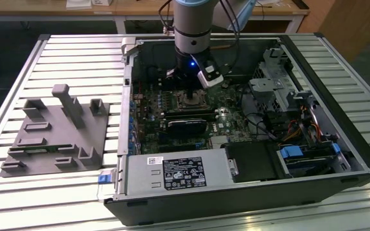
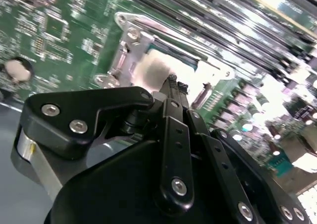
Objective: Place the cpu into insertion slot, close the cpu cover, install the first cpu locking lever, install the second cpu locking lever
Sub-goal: 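Close the cpu cover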
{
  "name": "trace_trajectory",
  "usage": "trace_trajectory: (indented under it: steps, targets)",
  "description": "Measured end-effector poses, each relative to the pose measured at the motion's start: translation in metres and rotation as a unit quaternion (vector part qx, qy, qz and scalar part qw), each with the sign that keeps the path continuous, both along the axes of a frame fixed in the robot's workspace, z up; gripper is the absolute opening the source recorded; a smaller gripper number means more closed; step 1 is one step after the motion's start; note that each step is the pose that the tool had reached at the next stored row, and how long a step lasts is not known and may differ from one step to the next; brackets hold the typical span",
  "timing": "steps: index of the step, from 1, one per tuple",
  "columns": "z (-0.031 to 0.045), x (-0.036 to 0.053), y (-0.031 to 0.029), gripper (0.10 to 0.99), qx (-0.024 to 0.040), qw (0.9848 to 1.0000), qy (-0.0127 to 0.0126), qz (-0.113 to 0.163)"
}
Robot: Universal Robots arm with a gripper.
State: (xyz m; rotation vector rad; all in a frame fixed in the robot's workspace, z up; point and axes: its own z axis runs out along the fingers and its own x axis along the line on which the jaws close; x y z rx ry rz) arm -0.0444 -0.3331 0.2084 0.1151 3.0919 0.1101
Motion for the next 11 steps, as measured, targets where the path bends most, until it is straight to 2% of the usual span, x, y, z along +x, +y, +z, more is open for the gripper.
trace_trajectory:
  steps: [3,6,11]
  targets:
    - [0.0000,0.0071,0.0000,0.106,0.0000,1.0000,0.0011,0.000]
    - [0.0017,0.0071,0.0000,0.106,-0.0001,1.0000,0.0012,0.000]
    - [0.0131,0.0072,0.0000,0.106,0.0000,1.0000,0.0012,0.000]
